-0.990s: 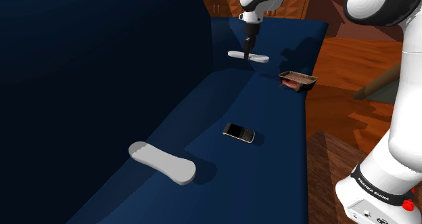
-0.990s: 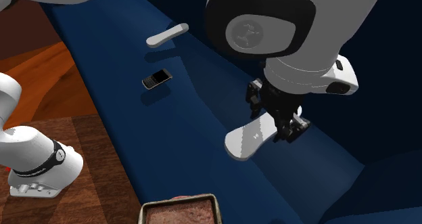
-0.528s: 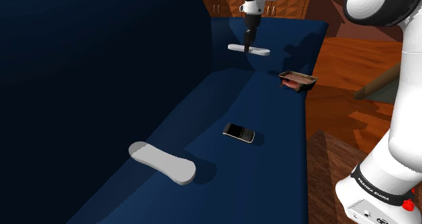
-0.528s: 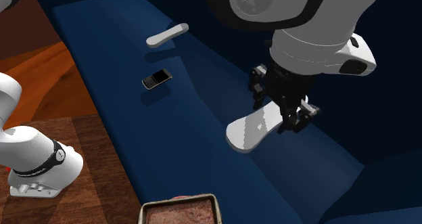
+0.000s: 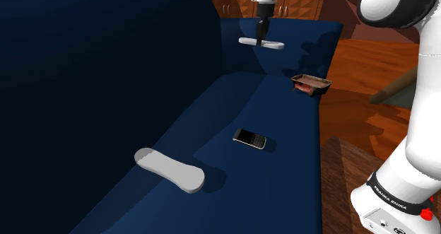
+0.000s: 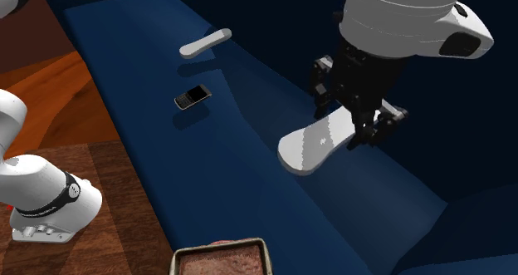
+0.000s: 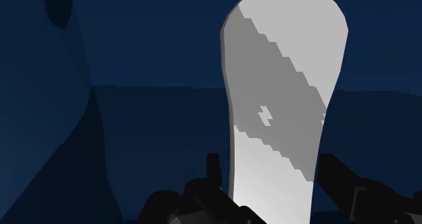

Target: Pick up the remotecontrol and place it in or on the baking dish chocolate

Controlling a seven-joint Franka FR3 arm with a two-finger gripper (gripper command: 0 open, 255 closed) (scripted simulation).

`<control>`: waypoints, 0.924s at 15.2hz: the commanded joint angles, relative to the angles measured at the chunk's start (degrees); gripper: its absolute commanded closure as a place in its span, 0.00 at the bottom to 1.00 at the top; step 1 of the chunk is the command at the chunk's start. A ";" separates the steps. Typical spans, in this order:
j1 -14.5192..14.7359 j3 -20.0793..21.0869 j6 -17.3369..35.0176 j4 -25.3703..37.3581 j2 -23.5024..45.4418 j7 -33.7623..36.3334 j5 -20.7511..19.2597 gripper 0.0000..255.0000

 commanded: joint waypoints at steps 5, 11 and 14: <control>-1.60 -1.69 3.24 -12.91 -9.55 -4.07 -1.42 1.00; -4.02 -4.10 5.79 -24.74 -18.82 -9.15 -3.38 1.00; -5.42 -5.48 6.45 -29.30 -22.73 -11.83 -4.47 1.00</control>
